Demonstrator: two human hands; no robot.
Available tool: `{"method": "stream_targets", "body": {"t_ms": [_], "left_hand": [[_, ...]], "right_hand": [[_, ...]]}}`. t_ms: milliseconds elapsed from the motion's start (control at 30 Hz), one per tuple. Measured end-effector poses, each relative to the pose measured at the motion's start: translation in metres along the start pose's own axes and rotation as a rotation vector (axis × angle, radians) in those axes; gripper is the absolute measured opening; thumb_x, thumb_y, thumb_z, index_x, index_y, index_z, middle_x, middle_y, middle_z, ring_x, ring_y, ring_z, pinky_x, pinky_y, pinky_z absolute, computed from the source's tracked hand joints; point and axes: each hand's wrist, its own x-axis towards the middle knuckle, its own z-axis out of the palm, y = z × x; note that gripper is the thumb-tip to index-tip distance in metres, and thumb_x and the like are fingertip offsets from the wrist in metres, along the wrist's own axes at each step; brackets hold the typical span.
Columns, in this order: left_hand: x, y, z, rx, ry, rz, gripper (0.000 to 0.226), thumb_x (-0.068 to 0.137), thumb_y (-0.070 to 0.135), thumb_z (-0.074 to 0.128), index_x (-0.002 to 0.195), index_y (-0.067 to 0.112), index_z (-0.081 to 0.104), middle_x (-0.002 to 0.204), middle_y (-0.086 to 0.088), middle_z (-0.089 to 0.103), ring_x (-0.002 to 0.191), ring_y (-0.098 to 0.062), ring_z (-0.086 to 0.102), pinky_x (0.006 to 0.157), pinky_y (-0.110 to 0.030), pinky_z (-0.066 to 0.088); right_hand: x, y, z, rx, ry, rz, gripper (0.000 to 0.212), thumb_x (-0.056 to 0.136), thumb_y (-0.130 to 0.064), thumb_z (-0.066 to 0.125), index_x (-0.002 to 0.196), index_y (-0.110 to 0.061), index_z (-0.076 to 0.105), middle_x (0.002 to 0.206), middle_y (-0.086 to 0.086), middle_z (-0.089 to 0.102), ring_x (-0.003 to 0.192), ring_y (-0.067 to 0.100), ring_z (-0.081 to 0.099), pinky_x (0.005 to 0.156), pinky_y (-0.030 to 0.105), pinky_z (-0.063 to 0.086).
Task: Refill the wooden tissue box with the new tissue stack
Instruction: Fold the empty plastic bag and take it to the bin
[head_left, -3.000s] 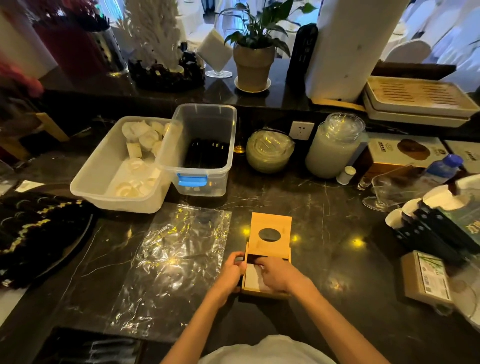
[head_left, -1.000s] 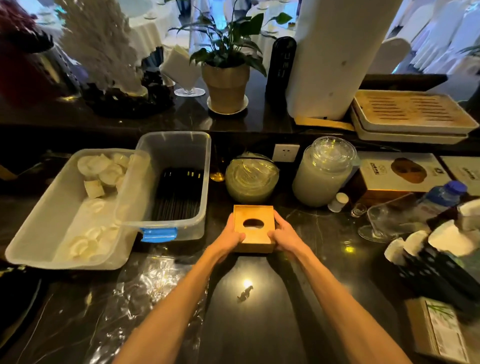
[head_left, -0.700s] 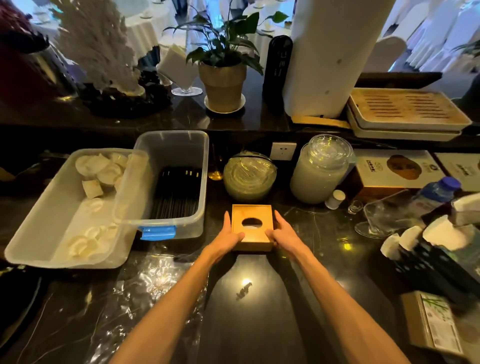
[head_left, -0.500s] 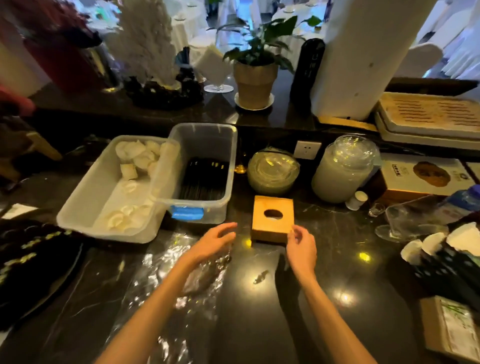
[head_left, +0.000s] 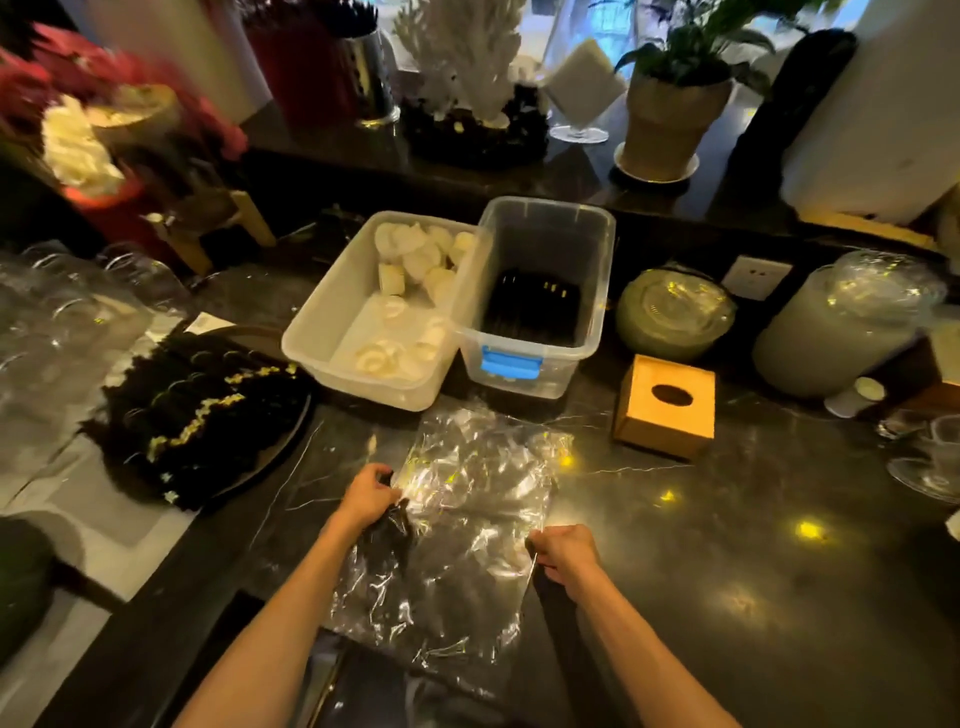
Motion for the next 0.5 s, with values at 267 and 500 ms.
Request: {"method": "stream_targets", "body": {"t_ms": [267,500], "left_hand": [[-0.024,-0.01,-0.011,-0.225,-0.178,-0.049,0.006,0.092,0.001,0.059,0.091,0.005,0.055,0.077,-0.011,0.057,0.062,-0.016,0.053,0.056,-0.029,0.048],[-0.063,0.025,0.001,-0.509,-0.326,0.018,0.014,0.091,-0.006,0.056,0.104,0.001,0.056,0.095,-0.018,0.063,0.085,-0.028,0.064,0.078,-0.041,0.058]], "right_hand": [[-0.004,0.002,0.019,-0.136,0.114,-0.07,0.005,0.079,-0.01,0.062,0.081,-0.014,0.06,0.079,0.012,0.061,0.069,0.024,0.056,0.06,0.029,0.044],[-0.021,0.004,-0.053,0.099,-0.063,-0.195,0.014,0.084,0.002,0.063,0.09,-0.009,0.069,0.067,0.008,0.061,0.059,0.016,0.056,0.049,0.022,0.049]]}}
